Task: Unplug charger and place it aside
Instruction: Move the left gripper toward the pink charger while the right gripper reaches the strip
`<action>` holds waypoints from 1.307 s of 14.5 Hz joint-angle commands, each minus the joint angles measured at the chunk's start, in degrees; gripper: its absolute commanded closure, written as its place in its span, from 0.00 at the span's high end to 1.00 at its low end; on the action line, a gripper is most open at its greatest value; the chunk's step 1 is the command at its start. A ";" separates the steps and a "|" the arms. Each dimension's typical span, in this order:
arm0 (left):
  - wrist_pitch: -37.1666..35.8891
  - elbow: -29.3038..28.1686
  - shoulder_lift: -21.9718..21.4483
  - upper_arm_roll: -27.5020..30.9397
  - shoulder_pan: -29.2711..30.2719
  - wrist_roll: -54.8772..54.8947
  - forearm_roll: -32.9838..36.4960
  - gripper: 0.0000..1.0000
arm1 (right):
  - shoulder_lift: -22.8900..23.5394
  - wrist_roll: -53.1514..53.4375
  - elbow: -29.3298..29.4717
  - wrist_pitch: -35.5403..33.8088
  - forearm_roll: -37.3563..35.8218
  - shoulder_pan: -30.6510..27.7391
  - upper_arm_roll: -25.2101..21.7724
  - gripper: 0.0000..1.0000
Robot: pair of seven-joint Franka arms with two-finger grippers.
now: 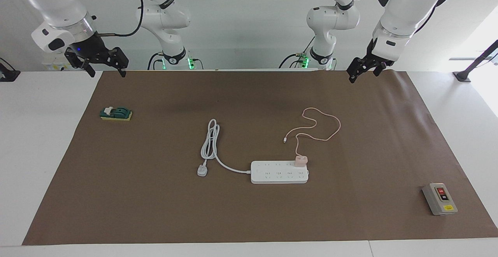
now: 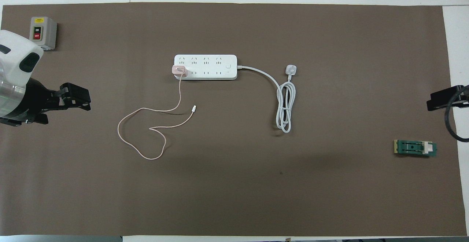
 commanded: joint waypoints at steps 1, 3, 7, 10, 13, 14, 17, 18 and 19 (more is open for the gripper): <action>4.70 -1.31 0.33 0.45 -0.73 -12.84 -2.68 1.00 | -0.79 8.02 -4.03 2.69 2.23 1.14 0.57 1.00; 7.69 -2.97 0.42 0.27 -1.51 -25.50 -3.65 1.00 | -0.53 16.19 -6.49 4.98 5.48 2.82 0.57 1.00; 10.87 -5.62 0.95 -1.48 -1.61 -28.01 -3.66 1.00 | 6.40 31.84 -6.51 9.98 13.99 6.24 0.57 1.00; 14.97 -6.14 3.58 -1.57 -2.83 -45.53 -3.57 1.00 | 11.06 41.42 -6.33 14.20 20.50 8.87 0.57 1.00; 18.51 -6.76 6.12 -1.49 -3.01 -49.54 -3.48 1.00 | 14.76 50.83 -6.24 19.38 25.42 11.86 0.57 1.00; 19.30 -5.80 9.88 -1.48 -4.41 -54.94 -2.70 1.00 | 17.20 56.77 -5.28 21.49 29.70 13.18 0.57 1.00; 19.57 3.67 19.64 -1.40 -6.00 -62.71 -0.85 1.00 | 27.75 67.35 3.32 24.92 36.41 15.82 0.57 1.00; 19.39 6.66 22.89 -1.40 -6.35 -64.91 0.29 1.00 | 29.86 69.47 5.08 26.68 38.60 16.96 0.57 1.00; 19.74 7.82 24.49 -1.40 -6.88 -66.76 1.60 1.00 | 31.89 71.84 6.14 28.44 40.97 18.19 0.48 1.00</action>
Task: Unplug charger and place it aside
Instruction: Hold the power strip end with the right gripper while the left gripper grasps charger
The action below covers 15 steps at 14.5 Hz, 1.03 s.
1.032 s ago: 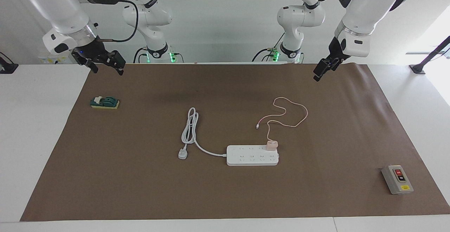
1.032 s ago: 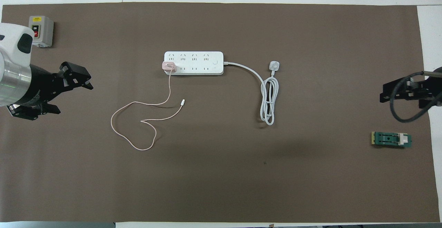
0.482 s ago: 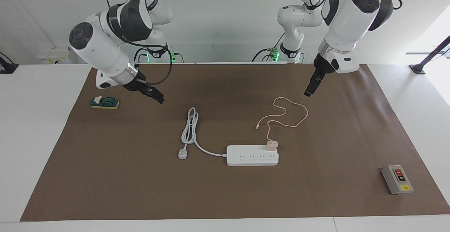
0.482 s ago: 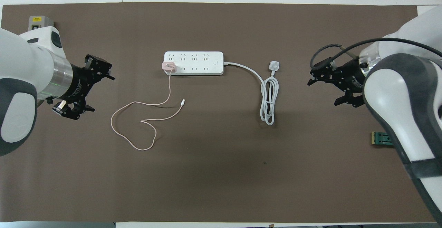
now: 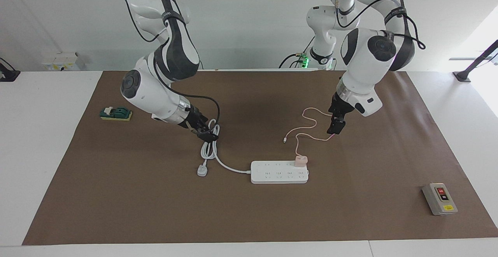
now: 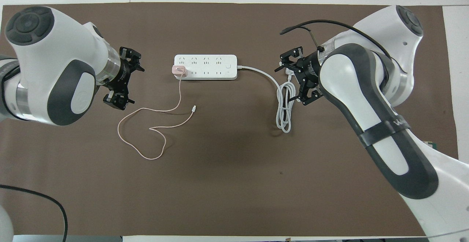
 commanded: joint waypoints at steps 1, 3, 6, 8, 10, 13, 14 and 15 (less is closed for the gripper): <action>-0.16 7.83 7.66 0.68 -2.64 -6.55 4.57 1.00 | 8.12 8.16 7.42 4.35 5.97 2.06 -0.09 1.00; 0.89 9.94 9.16 0.68 -2.74 -10.42 5.82 1.00 | 11.73 11.43 10.59 7.36 8.26 3.98 -0.09 1.00; 7.30 10.56 11.37 0.68 -2.21 -14.73 5.91 1.00 | 16.48 14.34 14.72 7.63 11.70 4.08 -0.09 1.00; 8.02 10.30 11.45 0.59 -1.78 -15.62 5.91 1.00 | 22.87 18.01 21.99 7.54 12.75 4.35 -0.09 1.00; 8.19 10.13 12.07 0.59 -1.95 -16.23 5.82 1.00 | 27.90 21.10 27.81 7.19 13.02 4.35 0.09 1.00; 9.33 10.21 13.74 0.59 -2.91 -18.78 6.00 1.00 | 28.36 21.20 28.44 6.58 13.99 4.00 1.23 1.00; 9.42 10.13 13.91 0.59 -3.18 -19.31 6.00 1.00 | 28.62 21.20 28.62 6.66 13.99 4.08 1.32 1.00; 9.42 10.04 14.61 0.59 -3.70 -19.84 6.00 1.00 | 28.97 21.20 29.40 6.75 13.99 4.08 1.40 1.00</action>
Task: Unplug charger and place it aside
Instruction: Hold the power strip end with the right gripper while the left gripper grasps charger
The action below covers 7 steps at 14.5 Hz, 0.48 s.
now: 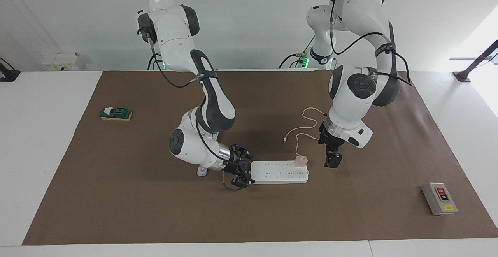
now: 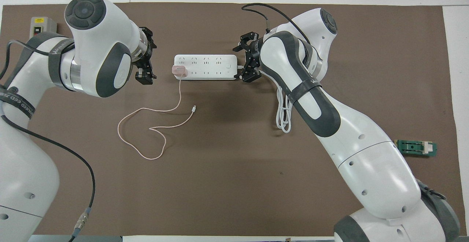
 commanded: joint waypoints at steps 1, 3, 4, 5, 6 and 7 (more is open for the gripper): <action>0.72 1.11 2.87 0.45 -2.47 -3.37 1.56 1.00 | 2.83 1.32 4.73 -0.96 0.91 -0.52 0.74 1.00; 1.76 1.11 4.11 0.37 -3.61 -7.67 5.15 1.00 | 3.98 1.23 5.44 -0.87 1.00 -0.16 0.74 1.00; 1.94 1.28 4.46 0.37 -3.71 -8.47 5.25 1.00 | 4.07 1.05 5.44 -1.57 1.09 -0.51 0.83 1.00; 1.95 1.28 4.55 0.28 -3.88 -8.57 5.25 1.00 | 4.16 0.70 5.44 -2.45 1.09 -1.04 1.96 1.00; 1.95 1.28 4.64 0.28 -4.41 -8.66 5.17 1.00 | 4.33 0.44 5.44 -2.98 1.09 -1.04 2.32 1.00; 1.95 1.28 4.73 0.28 -4.67 -9.01 5.17 1.00 | 4.34 0.35 5.44 -3.07 1.09 -0.96 2.58 1.00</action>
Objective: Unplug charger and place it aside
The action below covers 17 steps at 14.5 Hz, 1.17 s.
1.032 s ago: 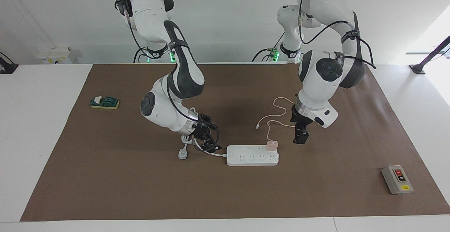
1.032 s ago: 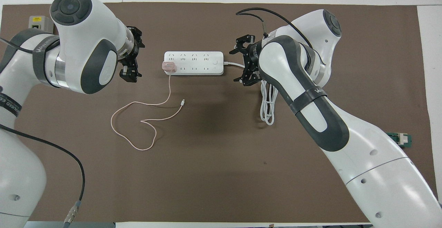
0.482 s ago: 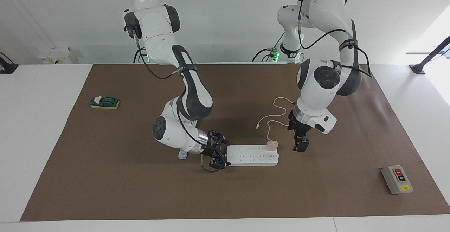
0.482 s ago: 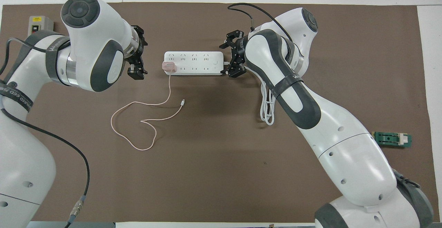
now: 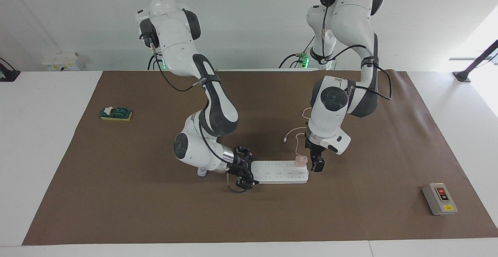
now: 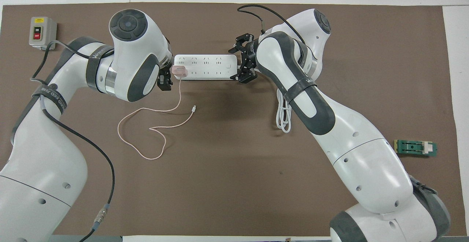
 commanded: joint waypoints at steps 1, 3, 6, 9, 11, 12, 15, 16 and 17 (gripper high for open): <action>0.14 1.19 0.84 0.45 -1.05 -2.34 1.42 1.00 | 1.71 0.10 2.77 -1.76 1.07 -0.84 1.58 1.00; 0.14 1.19 0.84 0.45 -1.40 -2.43 1.42 1.00 | 1.71 -0.68 2.77 -3.16 1.07 -1.37 1.76 1.00; 0.23 1.10 0.84 0.10 -1.67 -2.61 1.33 1.00 | 2.32 -3.23 2.60 -2.38 0.89 -0.93 1.67 1.00; 0.32 0.92 0.93 0.01 -2.10 -3.22 1.24 1.00 | 2.68 -5.34 2.60 -1.59 0.63 -0.58 1.58 1.00; 0.93 0.84 1.19 0.01 -2.11 -3.49 1.24 1.00 | 2.68 -6.05 2.42 -1.50 0.54 -0.58 1.40 1.00; 1.02 0.75 1.19 0.01 -2.11 -3.49 1.15 1.00 | 2.68 -6.14 2.34 -1.33 0.37 -0.41 1.32 1.00; 2.07 0.22 1.19 0.01 -2.19 -4.37 1.15 1.00 | 2.68 -6.49 2.07 -0.27 -0.24 0.03 1.40 1.00; 2.42 -0.04 1.19 0.01 -2.28 -4.28 1.15 1.00 | 2.68 -7.27 1.98 0.17 -0.60 0.21 1.40 1.00; 2.60 -0.13 1.28 0.01 -2.28 -4.28 1.15 1.00 | 2.59 -7.72 1.81 0.43 -0.69 0.21 1.40 1.00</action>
